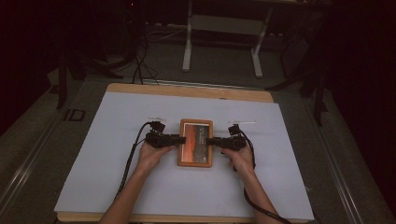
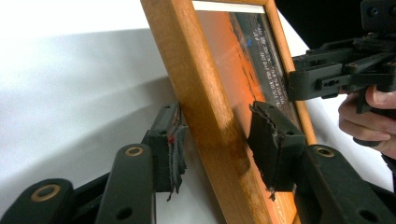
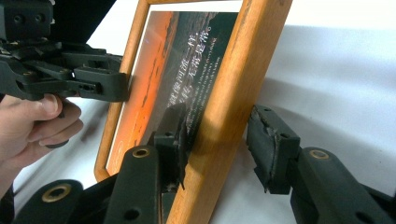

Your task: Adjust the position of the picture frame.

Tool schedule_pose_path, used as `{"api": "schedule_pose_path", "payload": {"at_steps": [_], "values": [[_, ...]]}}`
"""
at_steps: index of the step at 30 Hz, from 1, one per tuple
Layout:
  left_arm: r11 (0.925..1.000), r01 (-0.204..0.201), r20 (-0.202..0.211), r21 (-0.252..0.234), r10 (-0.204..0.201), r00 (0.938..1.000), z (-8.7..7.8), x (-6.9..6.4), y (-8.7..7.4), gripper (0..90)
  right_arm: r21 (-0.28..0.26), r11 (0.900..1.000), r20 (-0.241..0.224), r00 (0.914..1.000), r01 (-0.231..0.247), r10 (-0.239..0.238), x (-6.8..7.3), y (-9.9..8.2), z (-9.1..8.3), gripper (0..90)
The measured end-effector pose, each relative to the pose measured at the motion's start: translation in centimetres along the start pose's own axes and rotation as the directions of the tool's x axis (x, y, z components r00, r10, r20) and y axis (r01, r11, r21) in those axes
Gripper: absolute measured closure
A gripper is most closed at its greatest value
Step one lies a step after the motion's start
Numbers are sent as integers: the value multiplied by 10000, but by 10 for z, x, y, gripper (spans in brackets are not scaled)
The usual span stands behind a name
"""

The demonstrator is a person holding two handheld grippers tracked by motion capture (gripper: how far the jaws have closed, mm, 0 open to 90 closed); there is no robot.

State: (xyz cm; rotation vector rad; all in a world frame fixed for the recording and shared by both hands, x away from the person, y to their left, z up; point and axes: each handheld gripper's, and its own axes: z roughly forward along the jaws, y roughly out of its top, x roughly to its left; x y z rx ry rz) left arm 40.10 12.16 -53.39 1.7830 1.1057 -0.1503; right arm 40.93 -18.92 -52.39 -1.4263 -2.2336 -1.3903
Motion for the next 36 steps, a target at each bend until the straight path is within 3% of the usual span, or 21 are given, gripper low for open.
{"api": "schedule_pose_path", "payload": {"at_steps": [5,17,23,24,28,36], "values": [[10000,6,-181,95,-5,9998,6,0,-2,519,138,9997,104,9997,-208,206,-3,-1,4,552],[9999,65,-289,144,-60,9996,5,-1,-3,516,210,9997,94,9998,-156,154,-3,1,6,550],[9996,-224,-539,158,232,9983,5,-5,-4,486,348,9993,176,9998,-106,100,-2,3,6,542],[9993,-377,-682,10,377,9970,5,-7,-6,477,359,9993,536,9985,75,-95,-2,3,2,497],[9982,-597,-865,-60,590,9945,2,-8,-8,460,305,9995,533,9986,4,-20,-5,2,-2,466],[9946,-862,-1178,-575,790,9899,-16,-11,-12,445,-145,9978,1025,9927,647,-629,1,4,-18,465]]}}
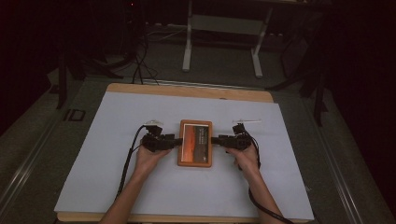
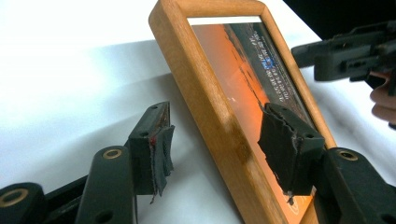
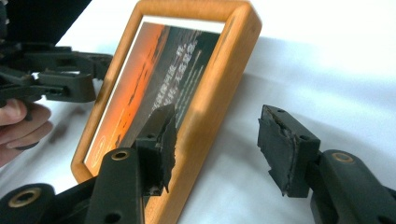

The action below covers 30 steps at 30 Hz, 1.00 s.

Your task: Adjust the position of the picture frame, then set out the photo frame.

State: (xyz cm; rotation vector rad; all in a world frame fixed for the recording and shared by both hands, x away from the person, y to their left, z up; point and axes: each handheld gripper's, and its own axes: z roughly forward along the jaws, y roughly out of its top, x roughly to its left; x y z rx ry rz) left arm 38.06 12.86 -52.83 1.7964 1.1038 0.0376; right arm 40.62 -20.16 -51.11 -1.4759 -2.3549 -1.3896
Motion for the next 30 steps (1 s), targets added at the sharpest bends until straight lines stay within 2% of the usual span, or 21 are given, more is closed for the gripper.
{"api": "schedule_pose_path", "payload": {"at_steps": [4,5,8,9,11,13,14,15,19,23,30], "values": [[9999,-150,-229,-80,149,9996,-5,-4,1,447,-257,9995,134,9997,186,-182,2,3,-6,473],[9997,-197,-223,-161,194,9996,-7,-5,1,448,-461,9983,205,9992,345,-336,4,4,-11,481],[9989,-411,-336,-230,404,9986,-12,-10,2,448,-580,9967,362,9978,569,-548,6,5,-16,484],[9986,-480,-356,-206,472,9982,-14,-12,2,449,-713,9938,509,9954,851,-816,8,5,-20,497],[9976,-659,-377,-188,652,9972,-18,-14,1,448,-774,9927,618,9942,928,-882,9,6,-22,514],[9971,-745,-286,-136,741,9968,-24,-15,-1,468,-874,9903,746,9920,1083,-1019,10,6,-26,591],[9967,-802,-268,-133,798,9964,-27,-15,-1,468,-874,9903,746,9920,1083,-1019,10,6,-26,591],[9963,-851,-312,-139,846,9959,-30,-15,-2,468,-950,9872,909,9887,1278,-1193,12,6,-27,628],[9971,-614,-223,-457,604,9979,-40,-16,-2,469,-972,9830,1073,9835,1559,-1454,16,6,-27,662],[9959,-601,-314,-670,581,9978,-46,-18,-1,469,-882,9770,1222,9756,1939,-1826,22,7,-26,670],[9945,-657,-397,-817,626,9972,-53,-20,-2,469,-793,9724,1248,9700,2193,-2085,27,10,-19,650]]}}
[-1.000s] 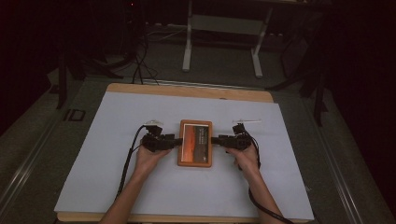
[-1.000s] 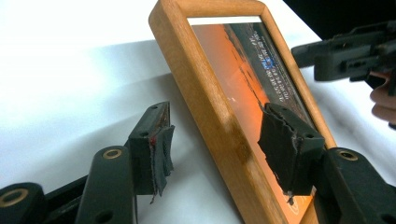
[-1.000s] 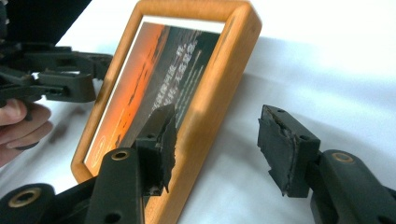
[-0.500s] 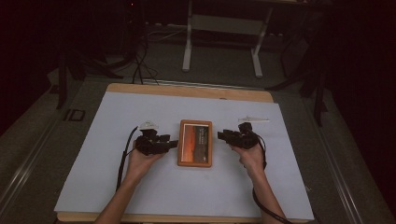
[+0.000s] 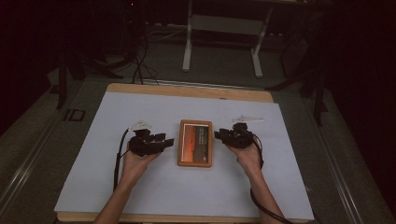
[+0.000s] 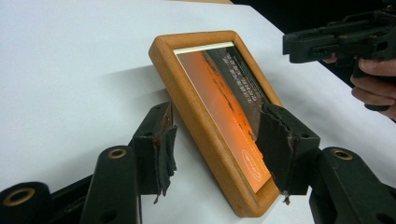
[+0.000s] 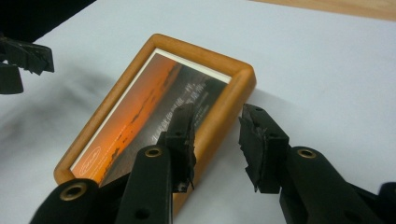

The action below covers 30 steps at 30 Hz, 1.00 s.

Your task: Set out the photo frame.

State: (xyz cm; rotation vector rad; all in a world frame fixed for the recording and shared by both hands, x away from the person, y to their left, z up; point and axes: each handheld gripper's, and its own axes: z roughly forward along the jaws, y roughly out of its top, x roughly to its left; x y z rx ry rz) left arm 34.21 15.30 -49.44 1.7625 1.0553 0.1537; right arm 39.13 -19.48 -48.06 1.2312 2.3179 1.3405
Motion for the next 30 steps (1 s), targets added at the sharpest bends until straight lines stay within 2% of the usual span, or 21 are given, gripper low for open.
{"api": "schedule_pose_path", "payload": {"at_steps": [7,13,15,20,26,30], "values": [[9998,-209,-107,-4,209,9997,-3,-4,-1,468,-58,9966,259,9963,823,-822,10,8,11,751],[9998,-217,-101,7,217,9997,-2,-6,-3,465,-40,9890,433,9881,1480,-1477,16,14,22,895],[9997,-245,-137,27,245,9996,-1,-7,-3,462,-23,9864,427,9856,1641,-1638,16,17,26,899],[9993,-340,-125,129,341,9993,1,-9,-5,460,154,9840,456,9829,1777,-1782,18,23,36,900],[9992,-317,37,257,317,9995,4,-10,-5,477,310,9873,640,9854,1561,-1578,16,27,48,900],[9990,-353,-7,272,354,9994,2,-11,-5,489,437,9844,739,9821,1702,-1731,17,25,52,900]]}}
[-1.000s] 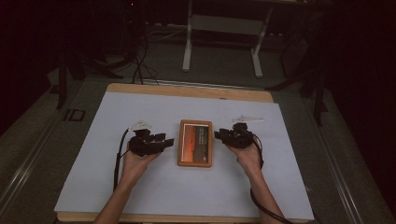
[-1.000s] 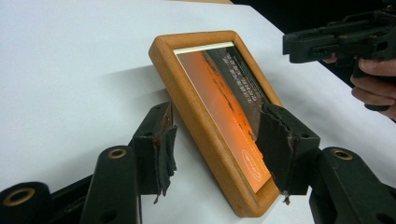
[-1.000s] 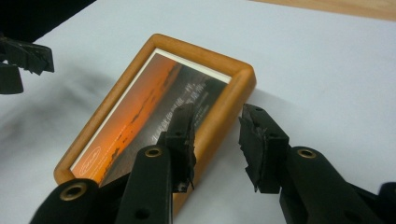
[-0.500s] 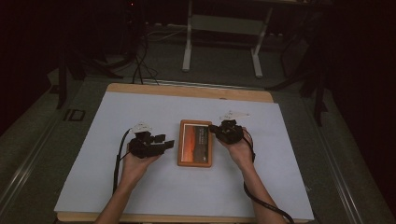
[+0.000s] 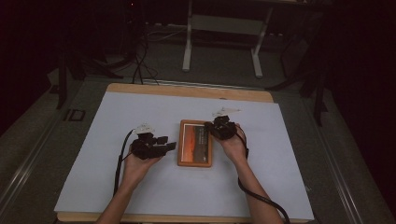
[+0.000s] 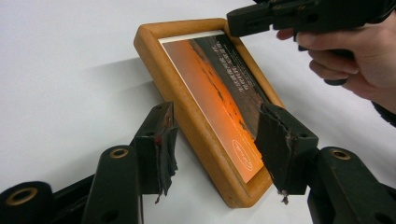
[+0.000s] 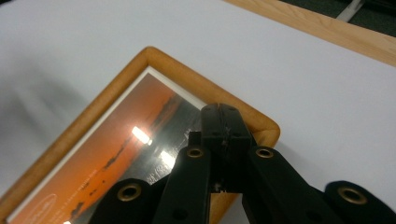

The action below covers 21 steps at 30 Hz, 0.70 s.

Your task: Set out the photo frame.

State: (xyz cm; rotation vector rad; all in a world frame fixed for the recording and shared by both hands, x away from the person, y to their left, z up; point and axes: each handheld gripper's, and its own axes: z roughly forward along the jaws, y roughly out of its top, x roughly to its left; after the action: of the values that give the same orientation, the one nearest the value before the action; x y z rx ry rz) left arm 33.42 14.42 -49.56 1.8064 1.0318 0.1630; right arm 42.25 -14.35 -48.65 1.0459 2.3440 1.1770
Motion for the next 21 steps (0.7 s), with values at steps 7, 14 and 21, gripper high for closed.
{"api": "schedule_pose_path", "payload": {"at_steps": [7,14,21], "values": [[9998,-157,-15,97,157,9999,2,-3,0,511,49,9999,-59,9999,-92,93,-3,-5,5,900],[9996,-224,-230,178,228,9995,7,-4,-1,487,-16,9999,-97,9998,-156,156,-6,-6,5,900],[9999,2,-140,-136,-4,9999,2,-2,0,470,-66,9994,-170,9993,-335,334,-9,-8,5,900]]}}
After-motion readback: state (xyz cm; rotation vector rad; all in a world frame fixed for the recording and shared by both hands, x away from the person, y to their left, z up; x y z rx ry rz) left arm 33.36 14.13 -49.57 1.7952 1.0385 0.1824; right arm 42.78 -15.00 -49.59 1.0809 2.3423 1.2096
